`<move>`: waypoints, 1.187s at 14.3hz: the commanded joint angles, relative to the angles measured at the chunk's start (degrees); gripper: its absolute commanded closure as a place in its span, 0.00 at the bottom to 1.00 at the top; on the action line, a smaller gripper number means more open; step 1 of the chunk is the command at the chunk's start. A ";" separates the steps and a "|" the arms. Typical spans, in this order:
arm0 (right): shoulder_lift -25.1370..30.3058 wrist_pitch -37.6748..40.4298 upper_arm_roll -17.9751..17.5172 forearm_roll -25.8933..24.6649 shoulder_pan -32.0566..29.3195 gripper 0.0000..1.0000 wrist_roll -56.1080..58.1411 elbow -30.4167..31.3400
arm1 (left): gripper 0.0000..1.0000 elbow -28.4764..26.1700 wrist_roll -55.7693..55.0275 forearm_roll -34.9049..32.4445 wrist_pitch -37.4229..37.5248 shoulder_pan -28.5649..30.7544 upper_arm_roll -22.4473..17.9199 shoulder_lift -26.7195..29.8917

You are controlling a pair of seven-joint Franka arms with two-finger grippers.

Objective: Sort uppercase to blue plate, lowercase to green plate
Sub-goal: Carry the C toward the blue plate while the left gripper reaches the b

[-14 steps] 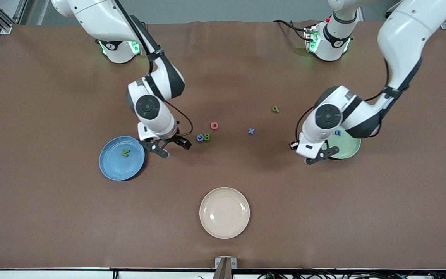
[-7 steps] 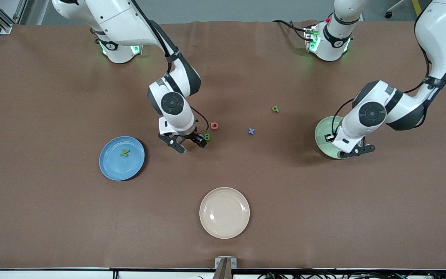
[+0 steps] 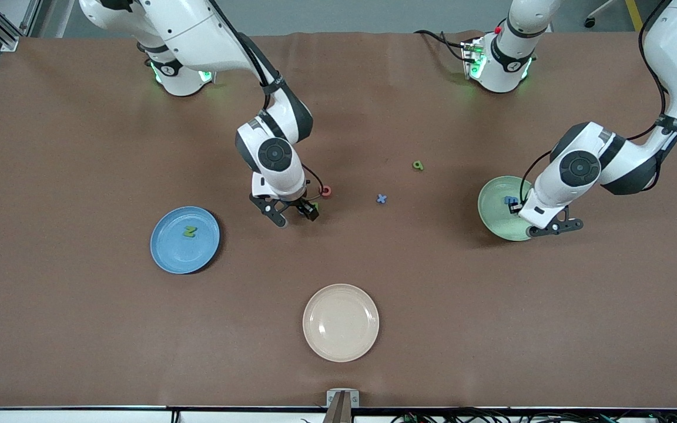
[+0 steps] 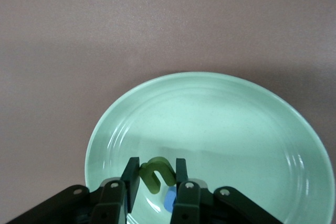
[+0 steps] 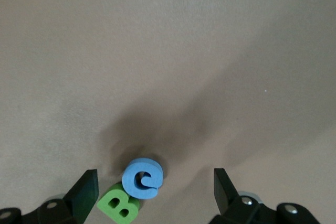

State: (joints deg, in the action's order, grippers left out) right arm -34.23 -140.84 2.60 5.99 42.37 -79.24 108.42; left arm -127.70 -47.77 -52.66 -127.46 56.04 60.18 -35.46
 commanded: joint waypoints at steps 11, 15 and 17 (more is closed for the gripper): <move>-1.19 -0.14 0.56 0.52 0.52 0.88 -1.53 -0.14 | 0.10 -1.85 -0.22 -4.21 -3.33 0.92 0.45 -0.85; -0.76 0.74 0.65 0.26 -0.70 0.99 -0.22 -0.40 | 0.06 -1.24 -0.57 0.53 2.81 0.92 6.78 -0.32; 0.29 1.96 0.74 0.17 -2.46 0.99 2.93 -0.75 | 0.04 -0.62 -1.45 2.65 5.02 0.92 9.86 -0.32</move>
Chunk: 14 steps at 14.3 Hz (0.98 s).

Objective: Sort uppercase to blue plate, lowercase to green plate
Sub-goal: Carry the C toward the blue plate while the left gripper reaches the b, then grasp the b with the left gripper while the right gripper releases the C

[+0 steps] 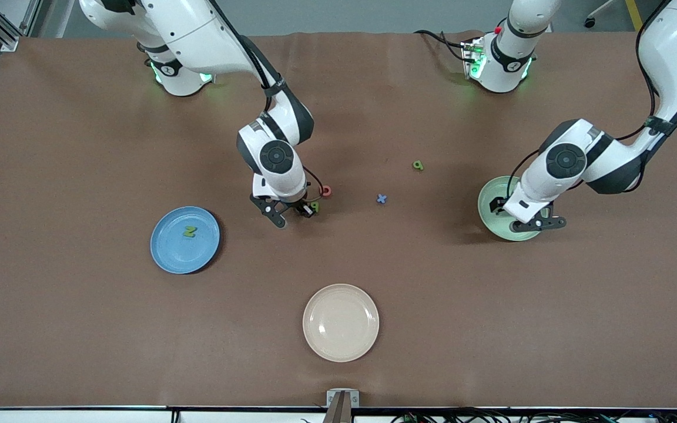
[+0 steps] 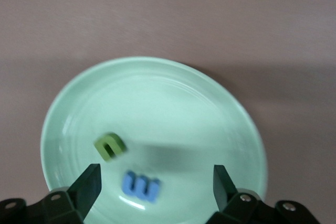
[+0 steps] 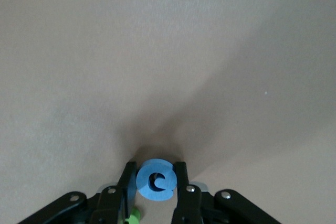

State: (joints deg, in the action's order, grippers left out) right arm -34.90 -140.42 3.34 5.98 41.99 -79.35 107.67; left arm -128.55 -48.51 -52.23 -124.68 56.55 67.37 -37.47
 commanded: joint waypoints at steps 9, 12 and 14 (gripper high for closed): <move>9.85 16.94 0.09 0.17 -18.25 0.99 33.00 1.57 | 0.01 -1.26 -30.03 3.45 2.07 -12.94 6.63 0.82; 9.59 16.23 0.09 0.17 -23.00 0.99 40.31 2.10 | 0.01 -1.35 -37.25 4.15 1.37 -18.57 6.02 0.12; 9.42 13.96 0.00 0.17 -25.72 0.99 44.53 3.41 | 0.01 -1.35 -41.56 4.24 -0.03 -21.73 4.79 -0.41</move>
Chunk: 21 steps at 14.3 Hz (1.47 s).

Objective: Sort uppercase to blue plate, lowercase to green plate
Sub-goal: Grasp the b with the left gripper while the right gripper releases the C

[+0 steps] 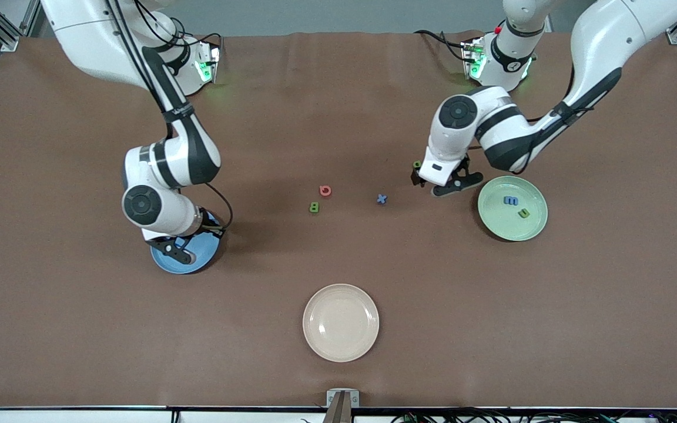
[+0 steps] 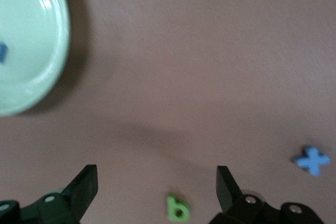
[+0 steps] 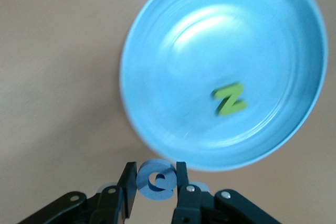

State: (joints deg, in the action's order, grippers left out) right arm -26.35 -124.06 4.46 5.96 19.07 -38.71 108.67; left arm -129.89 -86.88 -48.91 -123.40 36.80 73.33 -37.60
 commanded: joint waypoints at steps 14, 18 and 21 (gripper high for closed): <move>0.69 -6.72 -1.47 2.12 2.18 0.00 -4.77 4.01 | 0.14 -9.33 -12.26 0.22 -12.21 -6.21 -8.03 0.16; -0.54 -9.52 -1.38 4.83 12.46 0.00 -16.65 1.55 | 0.24 -9.33 -12.61 -0.04 -14.04 -8.75 -10.66 0.07; -3.26 -15.32 -1.38 9.23 16.96 0.00 -17.02 1.46 | 0.26 -9.24 -12.70 -0.04 -15.90 -10.96 -12.78 0.34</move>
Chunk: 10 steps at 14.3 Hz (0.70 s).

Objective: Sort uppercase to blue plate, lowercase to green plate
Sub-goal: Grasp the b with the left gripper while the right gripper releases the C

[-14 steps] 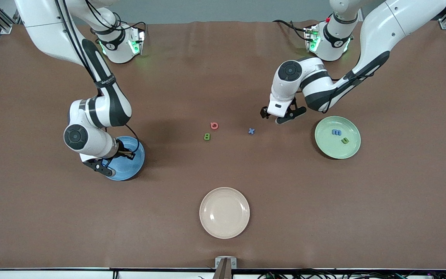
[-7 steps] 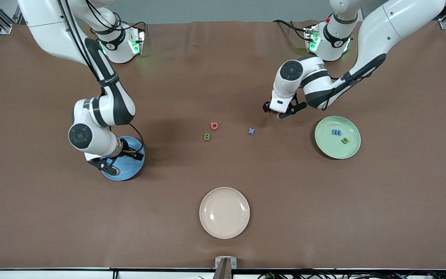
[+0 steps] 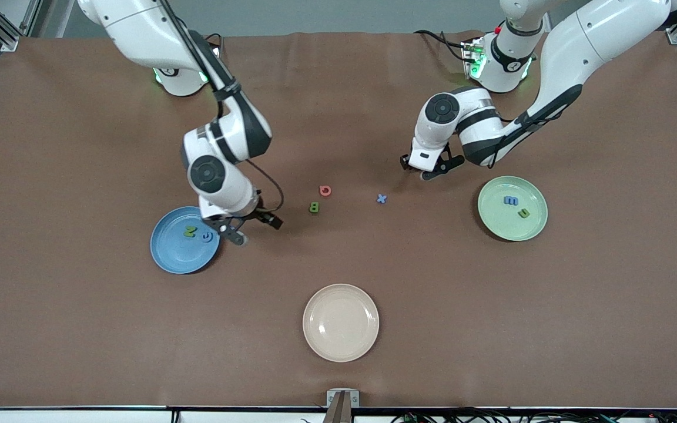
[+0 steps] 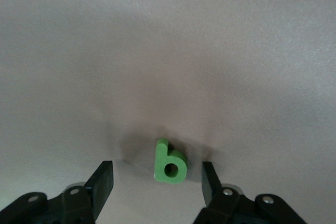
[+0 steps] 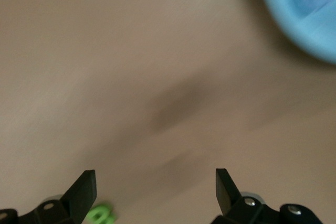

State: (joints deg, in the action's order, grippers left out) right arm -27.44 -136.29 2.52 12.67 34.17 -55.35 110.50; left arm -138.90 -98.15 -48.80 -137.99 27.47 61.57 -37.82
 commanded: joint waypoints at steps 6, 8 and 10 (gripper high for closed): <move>-6.74 -6.80 0.47 1.66 7.48 0.00 5.05 -2.66 | 0.64 -0.23 -1.51 -0.16 -1.49 -1.63 -1.01 0.47; -7.97 -6.98 0.65 1.31 10.46 0.00 6.65 -4.06 | 0.71 -0.14 -1.43 -0.16 -1.49 -1.71 -1.36 0.47; -8.68 -6.98 0.65 -0.61 11.79 0.01 6.57 -4.77 | 0.75 -0.05 -1.43 -0.42 -1.49 -1.71 -1.45 0.56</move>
State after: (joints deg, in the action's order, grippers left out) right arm -34.89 -143.19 2.57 13.48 44.29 -49.81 107.22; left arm -138.84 -98.44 -48.68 -138.52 26.66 61.45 -37.47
